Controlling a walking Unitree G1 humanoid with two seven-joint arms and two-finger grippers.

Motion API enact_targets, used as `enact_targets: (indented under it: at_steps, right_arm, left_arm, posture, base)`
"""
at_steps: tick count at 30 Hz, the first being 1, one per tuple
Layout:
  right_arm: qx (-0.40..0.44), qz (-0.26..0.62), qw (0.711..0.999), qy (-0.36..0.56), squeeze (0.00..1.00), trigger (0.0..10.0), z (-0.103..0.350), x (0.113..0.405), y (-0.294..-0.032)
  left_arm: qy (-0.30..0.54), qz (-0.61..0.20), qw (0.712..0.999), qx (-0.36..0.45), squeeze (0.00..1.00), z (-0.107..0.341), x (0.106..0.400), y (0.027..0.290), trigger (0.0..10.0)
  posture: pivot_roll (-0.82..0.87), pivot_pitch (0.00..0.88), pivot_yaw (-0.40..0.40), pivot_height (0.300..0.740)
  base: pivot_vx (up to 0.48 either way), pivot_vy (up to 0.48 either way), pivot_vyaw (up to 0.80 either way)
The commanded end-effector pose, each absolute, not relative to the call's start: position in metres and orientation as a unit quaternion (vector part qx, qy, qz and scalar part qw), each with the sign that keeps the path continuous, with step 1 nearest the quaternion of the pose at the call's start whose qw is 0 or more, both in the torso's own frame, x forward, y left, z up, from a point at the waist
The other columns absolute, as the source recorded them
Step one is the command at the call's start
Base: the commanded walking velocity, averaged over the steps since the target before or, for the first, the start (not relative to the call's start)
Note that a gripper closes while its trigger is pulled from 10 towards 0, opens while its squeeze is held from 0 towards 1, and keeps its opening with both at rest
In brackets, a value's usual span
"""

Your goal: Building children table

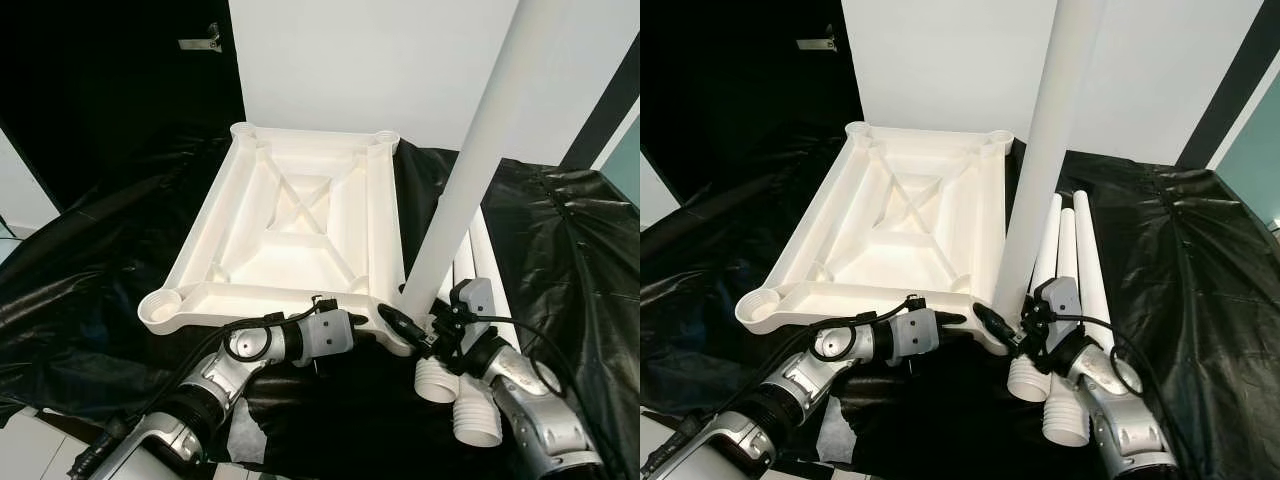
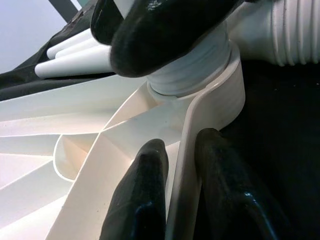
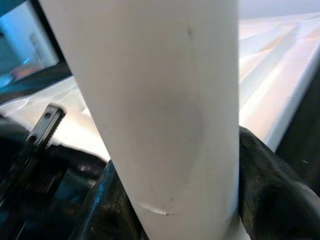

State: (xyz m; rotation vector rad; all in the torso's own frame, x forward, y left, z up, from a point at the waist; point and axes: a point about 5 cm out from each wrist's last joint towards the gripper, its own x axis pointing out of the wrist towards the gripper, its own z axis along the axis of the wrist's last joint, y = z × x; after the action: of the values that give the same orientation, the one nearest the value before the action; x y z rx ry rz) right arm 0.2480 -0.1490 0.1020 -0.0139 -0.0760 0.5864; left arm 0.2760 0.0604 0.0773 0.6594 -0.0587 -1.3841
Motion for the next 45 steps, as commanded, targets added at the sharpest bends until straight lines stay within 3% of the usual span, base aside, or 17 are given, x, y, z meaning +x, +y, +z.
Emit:
enact_targets:
  at_steps: [1, 6, 7, 9, 12, 13, 18, 19, 20, 24, 25, 27, 28, 39, 41, 43, 45]
  right_arm:
    - [0.002, 0.187, 0.981, -0.048, 0.0, 0.0, 0.1, 0.247, -0.164]
    - [0.0, 0.112, 0.992, -0.059, 0.0, 0.0, 0.095, 0.242, -0.155]
    - [-0.008, 0.099, 0.994, -0.054, 0.0, 9.3, 0.094, 0.241, -0.155]
    - [-0.02, 0.089, 0.995, -0.05, 0.0, 10.0, 0.093, 0.243, -0.158]
    - [-0.039, 0.086, 0.994, -0.05, 0.0, 10.0, 0.095, 0.249, -0.166]
    - [-0.042, 0.094, 0.993, -0.051, 1.0, 10.0, 0.097, 0.251, -0.17]
    - [-0.054, 0.145, 0.987, -0.041, 1.0, 10.0, 0.102, 0.259, -0.175]
    - [-0.058, 0.163, 0.984, -0.035, 0.61, 10.0, 0.103, 0.261, -0.176]
    - [-0.064, 0.19, 0.979, -0.029, 0.0, 10.0, 0.104, 0.262, -0.176]
    - [-0.074, 0.262, 0.962, -0.007, 0.0, 10.0, 0.107, 0.261, -0.179]
    - [-0.082, 0.292, 0.953, 0.001, 0.0, 9.3, 0.108, 0.26, -0.182]
    - [-0.088, 0.308, 0.947, 0.005, 0.0, 9.3, 0.109, 0.259, -0.184]
    - [-0.089, 0.327, 0.941, 0.008, 0.0, 0.2, 0.111, 0.258, -0.186]
    - [-0.072, 0.382, 0.92, 0.049, 0.0, 0.0, 0.101, 0.247, -0.182]
    - [-0.061, 0.363, 0.929, 0.04, 0.0, 0.0, 0.097, 0.246, -0.176]
    - [-0.034, 0.267, 0.963, 0.005, 0.0, 0.0, 0.091, 0.242, -0.163]
    - [-0.024, 0.224, 0.974, -0.009, 0.0, 0.0, 0.089, 0.24, -0.16]
  left_arm:
    - [0.059, -0.699, 0.635, 0.324, 0.0, 0.046, 0.255, 0.067, 10.0]
    - [0.057, -0.699, 0.635, 0.323, 0.0, 0.046, 0.255, 0.065, 10.0]
    - [0.057, -0.699, 0.635, 0.323, 0.0, 0.046, 0.255, 0.065, 10.0]
    - [0.058, -0.699, 0.635, 0.323, 0.0, 0.046, 0.255, 0.066, 10.0]
    - [0.059, -0.699, 0.635, 0.323, 0.0, 0.046, 0.255, 0.067, 10.0]
    - [0.059, -0.699, 0.635, 0.323, 0.0, 0.046, 0.255, 0.067, 10.0]
    - [0.059, -0.7, 0.635, 0.323, 0.0, 0.046, 0.256, 0.066, 10.0]
    - [0.059, -0.7, 0.635, 0.322, 0.0, 0.046, 0.256, 0.065, 10.0]
    - [0.059, -0.699, 0.635, 0.322, 0.0, 0.046, 0.256, 0.065, 10.0]
    - [0.06, -0.698, 0.636, 0.323, 0.0, 0.046, 0.257, 0.066, 10.0]
    - [0.06, -0.698, 0.637, 0.323, 0.0, 0.045, 0.256, 0.067, 10.0]
    - [0.061, -0.697, 0.637, 0.323, 0.0, 0.045, 0.256, 0.068, 10.0]
    - [0.062, -0.697, 0.637, 0.323, 0.0, 0.045, 0.257, 0.068, 10.0]
    - [0.061, -0.694, 0.64, 0.324, 0.0, 0.045, 0.258, 0.07, 10.0]
    - [0.062, -0.693, 0.641, 0.324, 0.0, 0.045, 0.258, 0.07, 10.0]
    - [0.062, -0.691, 0.643, 0.325, 0.0, 0.044, 0.258, 0.071, 10.0]
    - [0.063, -0.69, 0.644, 0.325, 0.0, 0.044, 0.258, 0.072, 10.0]
  posture:
    - [0.02, 0.0, -0.029, 0.74]
    - [0.03, 0.0, -0.037, 0.74]
    - [0.03, 0.0, -0.037, 0.74]
    - [0.04, 0.0, -0.04, 0.74]
    - [0.03, 0.0, -0.038, 0.74]
    - [0.03, 0.0, -0.038, 0.74]
    - [0.03, 0.0, -0.04, 0.74]
    - [0.04, 0.0, -0.04, 0.74]
    - [0.04, 0.0, -0.04, 0.74]
    - [0.04, 0.0, -0.041, 0.74]
    - [0.04, 0.0, -0.041, 0.74]
    - [0.04, 0.0, -0.041, 0.74]
    - [0.04, 0.0, -0.041, 0.74]
    - [0.06, 0.0, -0.049, 0.74]
    - [0.06, 0.0, -0.051, 0.74]
    - [0.07, 0.0, -0.054, 0.74]
    - [0.07, 0.0, -0.054, 0.74]
  base:
    - [0.0, 0.0, 0.0]
    - [0.0, 0.0, 0.0]
    - [0.0, 0.0, 0.0]
    - [0.0, 0.0, 0.0]
    - [0.0, 0.0, 0.0]
    - [0.0, 0.0, 0.0]
    - [0.0, 0.0, 0.0]
    - [0.0, 0.0, 0.0]
    - [0.0, 0.0, 0.0]
    - [0.0, 0.0, 0.0]
    - [0.0, 0.0, 0.0]
    - [0.0, 0.0, 0.0]
    - [0.0, 0.0, 0.0]
    - [0.0, 0.0, 0.0]
    - [0.0, 0.0, 0.0]
    - [0.0, 0.0, 0.0]
    - [0.0, 0.0, 0.0]
